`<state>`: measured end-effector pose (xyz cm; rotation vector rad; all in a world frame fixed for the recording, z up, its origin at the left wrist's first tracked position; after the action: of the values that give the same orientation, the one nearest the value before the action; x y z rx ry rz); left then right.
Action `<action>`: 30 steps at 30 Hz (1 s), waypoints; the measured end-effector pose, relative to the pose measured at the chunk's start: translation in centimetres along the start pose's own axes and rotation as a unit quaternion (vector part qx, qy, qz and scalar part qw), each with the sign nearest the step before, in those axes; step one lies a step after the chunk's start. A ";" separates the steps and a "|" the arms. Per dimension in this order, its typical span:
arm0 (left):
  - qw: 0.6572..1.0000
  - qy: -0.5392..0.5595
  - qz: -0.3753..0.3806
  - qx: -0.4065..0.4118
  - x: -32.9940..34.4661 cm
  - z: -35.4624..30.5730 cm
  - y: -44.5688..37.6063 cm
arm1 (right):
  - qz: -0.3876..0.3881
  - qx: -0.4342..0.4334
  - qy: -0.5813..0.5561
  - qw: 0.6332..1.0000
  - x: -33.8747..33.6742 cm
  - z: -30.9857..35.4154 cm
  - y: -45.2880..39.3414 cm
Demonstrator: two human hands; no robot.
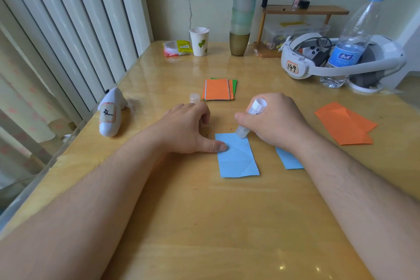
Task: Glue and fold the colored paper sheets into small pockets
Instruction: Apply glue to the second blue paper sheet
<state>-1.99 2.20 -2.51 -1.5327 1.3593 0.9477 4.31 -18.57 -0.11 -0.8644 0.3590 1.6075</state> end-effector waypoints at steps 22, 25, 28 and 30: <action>1.000 0.006 -0.003 0.003 0.1 0.0 0.1 | -0.015 -0.056 -0.063 0.996 3.7 2.4 0.8; 1.000 0.004 -0.004 0.002 0.1 0.0 0.0 | -0.010 -0.056 -0.042 0.997 3.7 2.6 0.9; 1.000 0.005 -0.003 0.006 0.1 0.2 -0.1 | -0.010 -0.071 -0.011 0.997 3.2 2.8 0.9; 1.000 0.005 0.003 0.005 0.1 0.3 -0.1 | -0.008 -0.073 0.006 0.997 2.7 2.5 0.8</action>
<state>-1.90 2.40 -2.73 -1.5302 1.3743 0.9366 2.67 -15.21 -0.47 -0.9857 0.2435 1.6287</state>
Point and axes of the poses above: each hand's wrist, its own y-axis away from the middle knuckle, its own x-axis out of the palm, z = x × y, the point moved 2 cm from there along -y, towards the middle knuckle, and after that the axes turned 7 degrees about -z, right-handed, at the moved point
